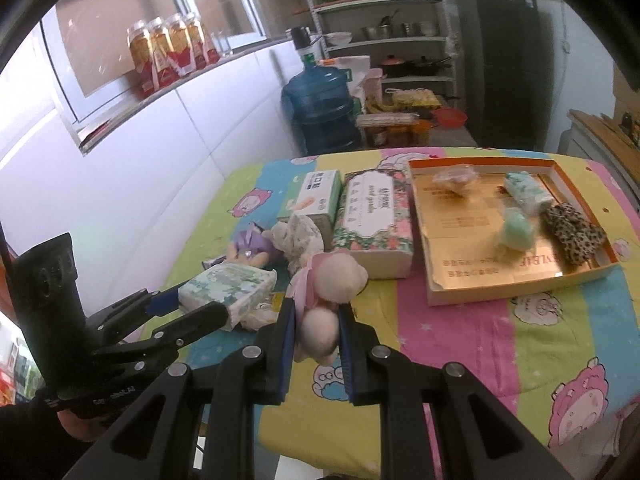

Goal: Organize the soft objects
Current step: 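Carry the wipes pack and pink-dressed doll over the gold box with both tools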

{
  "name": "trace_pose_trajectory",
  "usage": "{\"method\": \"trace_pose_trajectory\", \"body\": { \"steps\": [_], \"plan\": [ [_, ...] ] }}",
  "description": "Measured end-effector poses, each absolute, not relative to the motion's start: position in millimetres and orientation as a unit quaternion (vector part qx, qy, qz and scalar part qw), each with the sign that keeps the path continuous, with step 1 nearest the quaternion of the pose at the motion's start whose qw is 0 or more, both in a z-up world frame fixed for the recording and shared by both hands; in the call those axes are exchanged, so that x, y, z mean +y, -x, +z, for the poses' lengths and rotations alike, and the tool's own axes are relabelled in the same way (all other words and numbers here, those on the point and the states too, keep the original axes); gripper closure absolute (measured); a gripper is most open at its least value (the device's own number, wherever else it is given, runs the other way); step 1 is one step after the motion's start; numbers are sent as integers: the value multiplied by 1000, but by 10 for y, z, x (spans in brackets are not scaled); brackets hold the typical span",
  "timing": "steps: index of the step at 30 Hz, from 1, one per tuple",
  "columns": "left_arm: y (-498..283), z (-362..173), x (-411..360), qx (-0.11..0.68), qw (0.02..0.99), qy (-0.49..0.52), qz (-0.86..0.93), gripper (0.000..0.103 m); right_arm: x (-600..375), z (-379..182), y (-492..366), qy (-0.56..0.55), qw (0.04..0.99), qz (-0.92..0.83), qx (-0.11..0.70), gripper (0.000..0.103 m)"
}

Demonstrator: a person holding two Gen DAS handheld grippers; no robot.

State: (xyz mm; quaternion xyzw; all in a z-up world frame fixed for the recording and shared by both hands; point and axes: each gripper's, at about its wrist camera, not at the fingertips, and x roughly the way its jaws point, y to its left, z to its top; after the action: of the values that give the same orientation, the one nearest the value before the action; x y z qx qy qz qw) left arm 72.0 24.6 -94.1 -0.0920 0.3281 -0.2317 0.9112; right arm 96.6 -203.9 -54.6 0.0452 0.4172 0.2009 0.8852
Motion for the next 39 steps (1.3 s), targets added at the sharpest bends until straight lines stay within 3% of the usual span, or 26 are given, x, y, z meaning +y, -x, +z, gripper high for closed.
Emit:
{"method": "trace_pose_trajectory", "body": {
  "steps": [39],
  "plan": [
    [-1384,-611,-1011,302,895,60,-322,52,-3394,-296,-1209,-106,916,95,374,84]
  ]
}}
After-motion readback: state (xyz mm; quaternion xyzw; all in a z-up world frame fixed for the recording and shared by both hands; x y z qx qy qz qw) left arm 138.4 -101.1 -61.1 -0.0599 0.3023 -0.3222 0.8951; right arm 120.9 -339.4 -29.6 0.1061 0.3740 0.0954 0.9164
